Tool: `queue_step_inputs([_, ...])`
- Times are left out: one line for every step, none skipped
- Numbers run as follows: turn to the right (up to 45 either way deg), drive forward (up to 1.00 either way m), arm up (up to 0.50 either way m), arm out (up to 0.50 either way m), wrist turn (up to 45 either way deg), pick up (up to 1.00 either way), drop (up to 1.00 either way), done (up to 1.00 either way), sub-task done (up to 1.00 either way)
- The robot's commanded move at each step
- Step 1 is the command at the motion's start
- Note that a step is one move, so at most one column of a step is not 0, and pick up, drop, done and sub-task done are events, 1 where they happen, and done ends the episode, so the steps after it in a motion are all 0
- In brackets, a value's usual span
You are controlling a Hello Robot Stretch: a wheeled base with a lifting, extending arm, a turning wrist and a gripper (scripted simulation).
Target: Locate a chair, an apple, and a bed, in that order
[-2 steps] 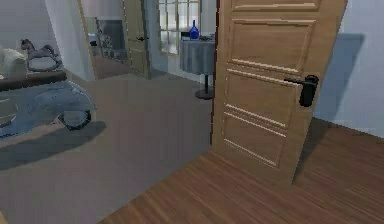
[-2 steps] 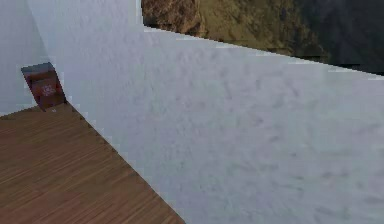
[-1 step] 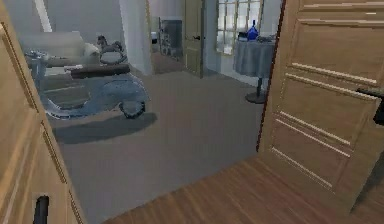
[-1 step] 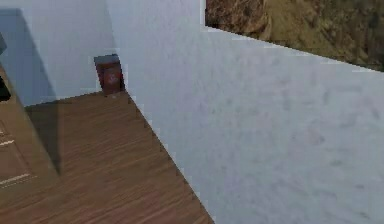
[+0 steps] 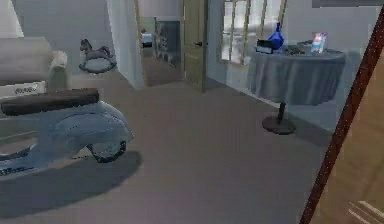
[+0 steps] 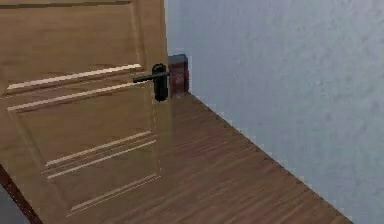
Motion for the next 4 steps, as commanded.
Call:
queue_step_inputs([0.0, 1.00, 0.00, 0.00, 0.0, 0.00, 0.00, 0.00, 0.00])
queue_step_inputs([0.0, 0.75, 0.00, 0.00, 0.0, 0.00, 0.00, 0.00, 0.00])
queue_step_inputs([-12.0, 0.00, 0.00, 0.00, 0.0, 0.00, 0.00, 0.00, 0.00])
queue_step_inputs([0.0, 1.00, 0.00, 0.00, 0.0, 0.00, 0.00, 0.00, 0.00])
